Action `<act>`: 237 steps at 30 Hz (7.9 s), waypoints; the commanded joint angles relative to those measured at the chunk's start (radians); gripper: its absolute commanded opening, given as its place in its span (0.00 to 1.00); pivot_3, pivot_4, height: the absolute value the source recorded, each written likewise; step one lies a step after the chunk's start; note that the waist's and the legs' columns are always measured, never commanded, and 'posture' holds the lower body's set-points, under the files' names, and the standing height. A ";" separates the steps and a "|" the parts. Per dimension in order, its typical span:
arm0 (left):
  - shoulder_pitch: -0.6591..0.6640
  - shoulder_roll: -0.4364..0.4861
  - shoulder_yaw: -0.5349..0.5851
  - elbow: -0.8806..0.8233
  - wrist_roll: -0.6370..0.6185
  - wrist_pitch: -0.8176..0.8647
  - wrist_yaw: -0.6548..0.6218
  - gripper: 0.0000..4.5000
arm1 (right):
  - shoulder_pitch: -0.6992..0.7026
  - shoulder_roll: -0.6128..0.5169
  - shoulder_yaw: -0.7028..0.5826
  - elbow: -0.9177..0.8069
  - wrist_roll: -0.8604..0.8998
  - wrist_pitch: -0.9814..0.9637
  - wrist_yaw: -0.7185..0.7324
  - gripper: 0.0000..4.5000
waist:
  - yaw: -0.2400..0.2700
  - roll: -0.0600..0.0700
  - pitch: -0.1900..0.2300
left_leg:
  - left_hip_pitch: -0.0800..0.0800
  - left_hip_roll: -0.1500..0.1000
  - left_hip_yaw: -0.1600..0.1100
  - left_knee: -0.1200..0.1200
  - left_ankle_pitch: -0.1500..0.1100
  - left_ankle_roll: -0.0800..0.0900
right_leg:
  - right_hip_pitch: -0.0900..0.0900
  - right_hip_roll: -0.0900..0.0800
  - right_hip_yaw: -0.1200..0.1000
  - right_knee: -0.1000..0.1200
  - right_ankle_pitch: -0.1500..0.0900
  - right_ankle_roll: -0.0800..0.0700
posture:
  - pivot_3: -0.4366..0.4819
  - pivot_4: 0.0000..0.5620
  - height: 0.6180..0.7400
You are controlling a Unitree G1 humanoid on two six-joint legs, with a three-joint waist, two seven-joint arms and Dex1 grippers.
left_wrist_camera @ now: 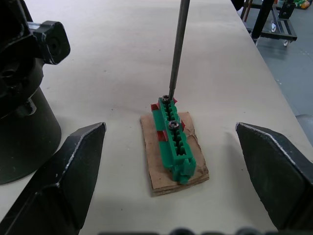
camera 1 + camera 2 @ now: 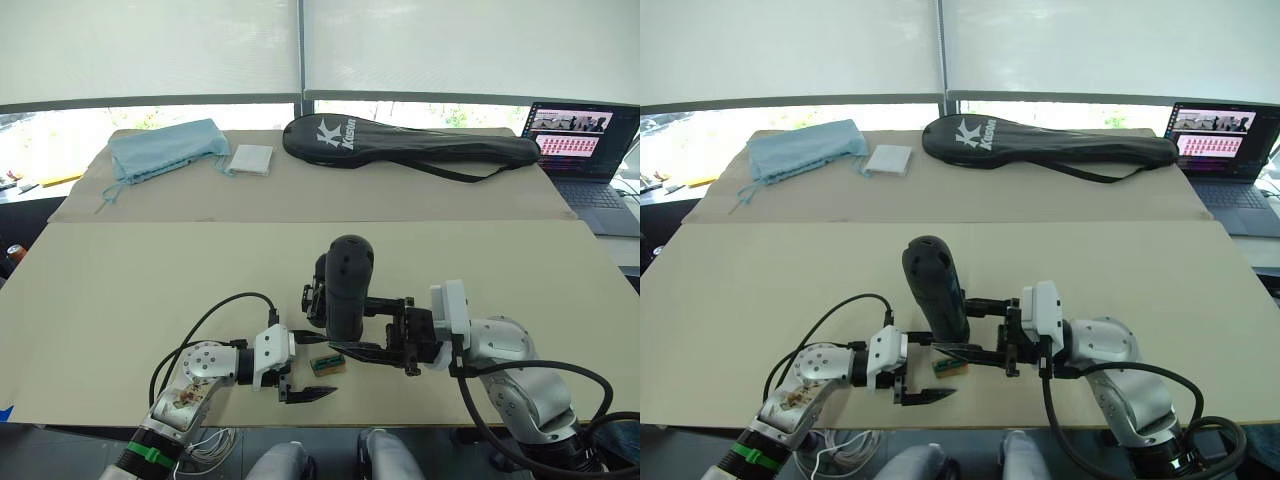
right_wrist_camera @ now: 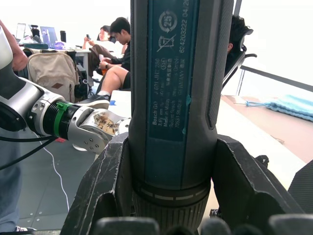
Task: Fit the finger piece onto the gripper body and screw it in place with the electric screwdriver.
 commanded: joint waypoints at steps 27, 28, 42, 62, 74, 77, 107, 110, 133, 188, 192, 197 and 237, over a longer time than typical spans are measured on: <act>0.012 -0.006 -0.021 0.011 0.005 0.025 0.007 1.00 | -0.003 -0.015 -0.022 -0.030 0.068 0.011 0.032 0.42 | 0.001 0.000 0.000 | 0.000 0.000 0.000 0.000 0.000 0.000 | 0.000 0.000 0.000 0.000 0.000 0.000 | 0.48 0.27 1.00; 0.012 -0.006 -0.021 0.010 0.005 0.025 0.008 1.00 | -0.003 -0.017 -0.023 -0.030 0.069 0.012 0.032 0.42 | 0.001 0.000 0.000 | 0.000 0.000 0.000 0.000 0.000 0.000 | 0.000 0.000 0.000 0.000 0.000 0.000 | 0.48 0.27 1.00; 0.007 -0.013 -0.022 0.027 0.005 0.016 -0.001 1.00 | -0.024 -0.004 -0.048 -0.025 0.077 -0.013 0.028 0.42 | 0.004 0.000 0.000 | 0.000 0.000 0.000 0.000 0.000 0.000 | 0.000 0.000 0.000 0.000 0.000 0.000 | 0.48 0.27 1.00; 0.010 -0.016 -0.020 0.041 0.008 0.004 0.000 1.00 | -0.019 0.006 -0.045 -0.013 0.047 -0.024 0.031 0.42 | 0.004 0.000 0.000 | 0.000 0.000 0.000 0.000 0.000 0.000 | 0.000 0.000 0.000 0.000 0.000 0.000 | 0.48 0.27 1.00; 0.008 -0.017 -0.019 0.035 0.007 0.010 0.003 1.00 | -0.012 0.003 -0.039 -0.010 0.040 -0.020 0.035 0.42 | 0.004 0.000 0.000 | 0.000 0.000 0.000 0.000 0.000 0.000 | 0.000 0.000 0.000 0.000 0.000 0.000 | 0.48 0.27 1.00; 0.008 -0.017 -0.018 0.034 0.007 0.011 0.003 1.00 | -0.012 0.005 -0.037 -0.009 0.038 -0.020 0.036 0.42 | 0.004 0.000 0.000 | 0.000 0.000 0.000 0.000 0.000 0.000 | 0.000 0.000 0.000 0.000 0.000 0.000 | 0.48 0.27 1.00; 0.007 -0.016 -0.011 0.026 0.006 0.019 0.010 1.00 | -0.022 0.014 -0.018 -0.006 0.024 -0.010 0.033 0.42 | 0.005 0.000 0.000 | 0.000 0.000 0.000 0.000 0.000 0.000 | 0.000 0.000 0.000 0.000 0.000 0.000 | 0.48 0.27 1.00; 0.009 -0.016 -0.010 0.028 0.006 0.019 0.010 1.00 | -0.021 0.015 -0.014 -0.004 0.019 -0.014 0.031 0.42 | 0.005 0.000 0.000 | 0.000 0.000 0.000 0.000 0.000 0.000 | 0.000 0.000 0.000 0.000 0.000 0.000 | 0.48 0.27 1.00; 0.016 -0.017 -0.003 0.032 0.001 0.019 0.013 1.00 | -0.013 0.019 -0.009 -0.006 0.013 -0.020 0.024 0.42 | 0.004 0.000 0.000 | 0.000 0.000 0.000 0.000 0.000 0.000 | 0.000 0.000 0.000 0.000 0.000 0.000 | 0.48 0.27 1.00; 0.105 0.146 0.333 -0.217 -0.377 0.168 -0.044 1.00 | -0.180 -0.107 -0.222 -0.164 0.345 0.185 -0.086 0.42 | -0.005 -0.002 0.002 | -0.003 0.001 0.000 0.000 0.000 0.000 | -0.002 0.000 -0.001 -0.001 0.000 0.000 | 0.48 0.27 1.00; 0.083 0.144 0.373 -0.228 -0.438 0.228 -0.024 1.00 | -0.221 -0.140 -0.268 -0.137 0.378 0.209 -0.098 0.42 | -0.006 -0.002 0.002 | -0.003 0.001 0.000 -0.001 0.000 0.000 | -0.003 0.000 -0.001 -0.001 0.000 0.000 | 0.48 0.27 1.00; 0.030 0.154 0.397 -0.220 -0.493 0.302 -0.024 1.00 | -0.267 -0.155 -0.299 -0.106 0.409 0.233 -0.125 0.42 | -0.005 -0.002 0.002 | -0.003 0.001 0.000 -0.001 0.000 0.000 | -0.002 0.000 -0.001 -0.001 0.000 0.000 | 0.48 0.27 1.00; -0.088 0.156 0.405 -0.039 -0.383 0.235 -0.145 1.00 | -0.508 0.100 -0.125 0.111 0.239 0.231 -0.197 0.42 | -0.009 -0.002 0.003 | -0.004 0.000 0.000 -0.001 0.000 0.000 | -0.005 0.000 -0.002 0.000 0.000 -0.001 | 0.48 0.27 1.00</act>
